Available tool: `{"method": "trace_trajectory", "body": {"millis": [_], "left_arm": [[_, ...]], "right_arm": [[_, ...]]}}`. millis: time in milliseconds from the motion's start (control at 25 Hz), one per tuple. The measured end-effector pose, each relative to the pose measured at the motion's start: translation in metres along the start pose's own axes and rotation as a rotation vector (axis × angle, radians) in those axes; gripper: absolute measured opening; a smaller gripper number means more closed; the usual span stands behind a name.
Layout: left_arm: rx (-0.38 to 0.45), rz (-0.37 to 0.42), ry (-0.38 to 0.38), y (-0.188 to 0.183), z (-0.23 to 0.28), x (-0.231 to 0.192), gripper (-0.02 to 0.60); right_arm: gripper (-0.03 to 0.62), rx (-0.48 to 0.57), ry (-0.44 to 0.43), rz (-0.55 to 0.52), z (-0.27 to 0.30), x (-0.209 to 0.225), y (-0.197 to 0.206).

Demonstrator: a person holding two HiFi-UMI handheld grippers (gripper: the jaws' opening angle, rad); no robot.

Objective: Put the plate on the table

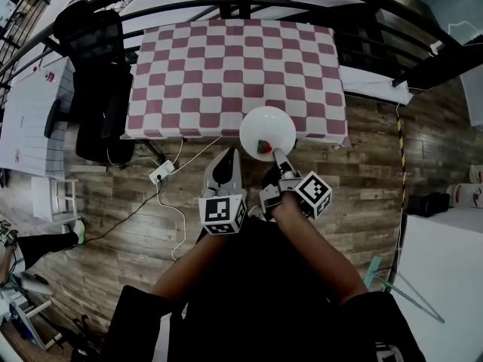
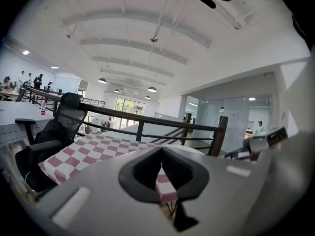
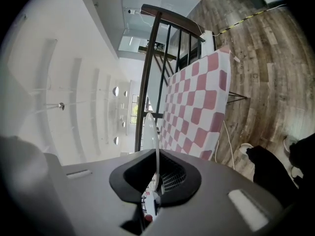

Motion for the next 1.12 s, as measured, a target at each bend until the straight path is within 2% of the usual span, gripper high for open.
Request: {"method": "trace_trajectory", "body": {"millis": [440, 880, 1120], "left_arm": [[-0.015, -0.007, 0.035, -0.025, 0.085, -0.070, 0.008], [-0.014, 0.012, 0.042, -0.069, 0.162, -0.176, 0.008], [-0.012, -0.002, 0.075, -0.076, 0.201, -0.209, 0.008]], "right_arm": [[0.008, -0.026, 0.038, -0.014, 0.095, -0.045, -0.011], [0.008, 0.028, 0.077, -0.030, 0.198, -0.091, -0.028], [0.008, 0.042, 0.031, -0.079, 0.239, -0.111, -0.035]]}}
Point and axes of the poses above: the fingertips, and each gripper's own axes: z forward along the fingers, x to its right, y out of its underside, the point moved 8 cm from there along -z, backward along the fingers, and after that the axes turned 8 degrees about y, right-handed, at the moved point
